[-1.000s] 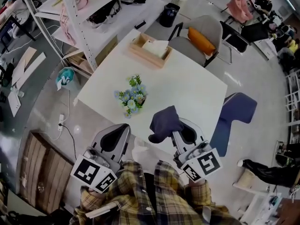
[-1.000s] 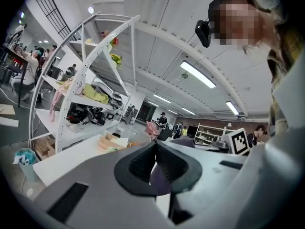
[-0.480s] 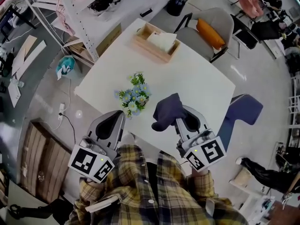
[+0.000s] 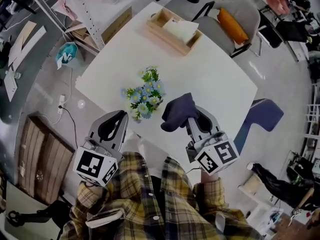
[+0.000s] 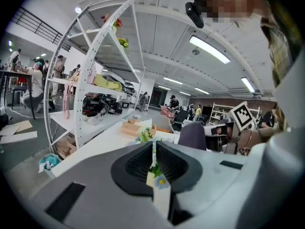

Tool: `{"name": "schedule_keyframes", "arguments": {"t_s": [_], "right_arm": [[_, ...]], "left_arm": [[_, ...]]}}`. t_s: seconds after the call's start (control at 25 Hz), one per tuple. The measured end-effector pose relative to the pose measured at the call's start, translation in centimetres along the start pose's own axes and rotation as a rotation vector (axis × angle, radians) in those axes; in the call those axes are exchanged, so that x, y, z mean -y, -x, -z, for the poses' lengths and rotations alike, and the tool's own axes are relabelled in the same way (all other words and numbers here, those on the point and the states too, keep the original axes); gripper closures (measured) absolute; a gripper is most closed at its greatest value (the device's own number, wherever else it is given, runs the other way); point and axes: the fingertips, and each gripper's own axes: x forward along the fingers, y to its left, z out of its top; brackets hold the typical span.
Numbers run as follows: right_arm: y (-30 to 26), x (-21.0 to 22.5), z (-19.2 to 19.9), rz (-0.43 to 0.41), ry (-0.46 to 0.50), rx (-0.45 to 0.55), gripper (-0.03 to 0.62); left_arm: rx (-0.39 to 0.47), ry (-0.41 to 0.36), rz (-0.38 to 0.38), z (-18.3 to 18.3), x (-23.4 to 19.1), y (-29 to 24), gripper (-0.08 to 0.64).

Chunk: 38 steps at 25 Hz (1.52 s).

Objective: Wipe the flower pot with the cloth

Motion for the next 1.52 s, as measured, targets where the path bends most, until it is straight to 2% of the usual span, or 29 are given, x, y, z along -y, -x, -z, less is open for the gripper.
{"name": "schedule_keyframes", "arguments": {"t_s": [0.2,0.52,0.64,0.72,0.96,1.16,1.28,1.52], "right_arm": [[-1.4,1.1,3.0,-0.003,-0.049,-0.028,0.568],[-3.4,2.2,7.1,0.006,-0.085,-0.084,0.568],[-4.1,2.3,8.2,0.003,-0.093,-0.103,0.568],[-4.7,2.3,8.9,-0.001,-0.098,-0.112,0.568],[-6.2,2.9,10.6,-0.005,-0.118,-0.138,0.568],[-7.4,3.4,11.7,-0.024,-0.155,-0.148,0.568],[-8.0,2.9,12.3,-0.042,-0.166,-0.159,0.568],[-8.4,2.6,12.9,-0.049,-0.227,-0.148,0.568]], "left_arm": [[-0.043,-0.016,-0.012,3.6,-1.0,-0.7,0.546],[-0.104,-0.034,0.046,9.3,-1.9,-3.1,0.412],[-0.129,-0.073,0.099,11.1,-1.6,-4.3,0.371],[-0.136,-0.108,0.123,12.0,-1.5,-5.2,0.304],[-0.129,-0.128,0.177,12.9,-0.8,-7.9,0.189],[-0.059,-0.129,0.158,11.4,-0.4,-10.0,0.138],[-0.046,-0.136,0.159,10.9,-0.2,-10.7,0.130],[-0.057,-0.207,0.145,11.0,-0.1,-11.6,0.132]]}}
